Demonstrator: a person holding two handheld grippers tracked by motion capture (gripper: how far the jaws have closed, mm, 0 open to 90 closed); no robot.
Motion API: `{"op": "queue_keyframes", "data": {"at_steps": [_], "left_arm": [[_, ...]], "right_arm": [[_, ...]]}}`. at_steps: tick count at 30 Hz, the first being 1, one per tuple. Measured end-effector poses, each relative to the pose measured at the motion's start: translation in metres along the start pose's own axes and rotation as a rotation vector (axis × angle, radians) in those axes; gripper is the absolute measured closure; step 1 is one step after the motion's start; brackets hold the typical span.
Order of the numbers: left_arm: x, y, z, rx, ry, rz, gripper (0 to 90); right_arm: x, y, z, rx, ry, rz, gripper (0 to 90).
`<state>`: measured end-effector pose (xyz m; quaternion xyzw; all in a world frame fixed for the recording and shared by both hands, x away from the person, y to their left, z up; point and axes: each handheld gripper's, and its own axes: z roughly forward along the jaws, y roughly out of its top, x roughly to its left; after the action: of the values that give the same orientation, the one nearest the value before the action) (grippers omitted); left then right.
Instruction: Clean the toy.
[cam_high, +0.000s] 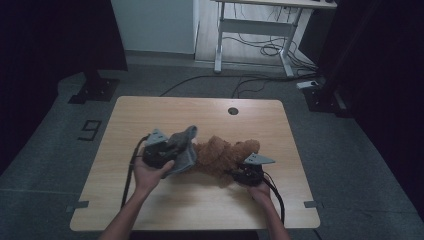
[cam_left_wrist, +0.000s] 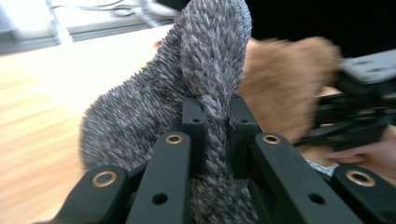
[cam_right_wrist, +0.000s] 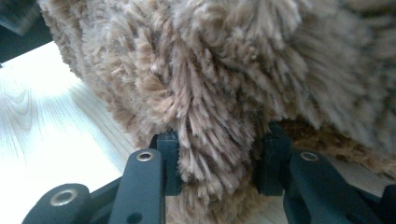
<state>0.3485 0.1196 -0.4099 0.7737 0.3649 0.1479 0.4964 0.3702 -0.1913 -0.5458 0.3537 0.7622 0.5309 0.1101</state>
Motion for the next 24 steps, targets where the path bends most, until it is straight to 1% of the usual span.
{"op": "queue_keyframes", "data": {"at_steps": [2,4,5,6,7,8,10,12,14,15,18,19,21,22,24], "left_arm": [[-0.019,0.012,0.015,0.016,-0.028,0.048,80.7],[-0.037,0.023,0.030,0.031,-0.049,0.082,80.6],[-0.046,0.028,0.039,0.043,-0.049,0.104,80.6],[-0.053,0.032,0.049,0.064,-0.047,0.125,80.5],[-0.058,0.035,0.060,0.087,-0.043,0.139,80.5],[-0.063,0.036,0.071,0.113,-0.028,0.155,80.4],[-0.069,0.035,0.092,0.162,-0.011,0.175,80.4],[-0.074,0.030,0.106,0.197,0.035,0.222,80.4],[-0.075,0.025,0.112,0.203,0.069,0.243,80.4],[-0.075,0.023,0.112,0.201,0.086,0.257,80.5],[-0.070,0.019,0.106,0.198,0.118,0.266,80.5],[-0.066,0.017,0.103,0.196,0.123,0.256,80.5],[-0.054,0.015,0.097,0.194,0.114,0.218,80.6],[-0.049,0.014,0.094,0.191,0.116,0.201,80.6],[-0.041,0.012,0.088,0.189,0.122,0.187,80.6]], "right_arm": [[0.000,0.000,0.000,-0.001,-0.001,0.001,61.2],[0.000,0.000,0.000,0.000,0.000,-0.001,61.2],[0.000,0.000,0.000,-0.001,-0.002,-0.001,61.2],[0.000,0.000,0.000,-0.001,-0.001,0.000,61.2],[0.000,0.000,0.000,-0.001,0.000,0.002,61.2],[0.000,0.000,0.000,-0.001,0.001,0.005,61.2],[0.000,0.000,0.000,0.001,-0.001,0.006,61.2],[-0.001,-0.001,0.000,0.002,-0.005,0.008,61.2],[-0.002,-0.001,0.000,0.004,-0.006,0.013,61.2],[-0.002,-0.001,0.000,0.004,-0.007,0.014,61.2],[-0.001,-0.001,0.001,-0.001,-0.007,0.010,61.2],[-0.001,-0.001,0.001,0.000,-0.007,0.008,61.2],[0.000,-0.001,0.001,0.000,-0.005,0.005,61.2],[0.000,-0.001,0.001,-0.002,-0.006,0.004,61.2],[0.001,0.000,0.002,-0.001,-0.006,-0.003,61.2]]}}
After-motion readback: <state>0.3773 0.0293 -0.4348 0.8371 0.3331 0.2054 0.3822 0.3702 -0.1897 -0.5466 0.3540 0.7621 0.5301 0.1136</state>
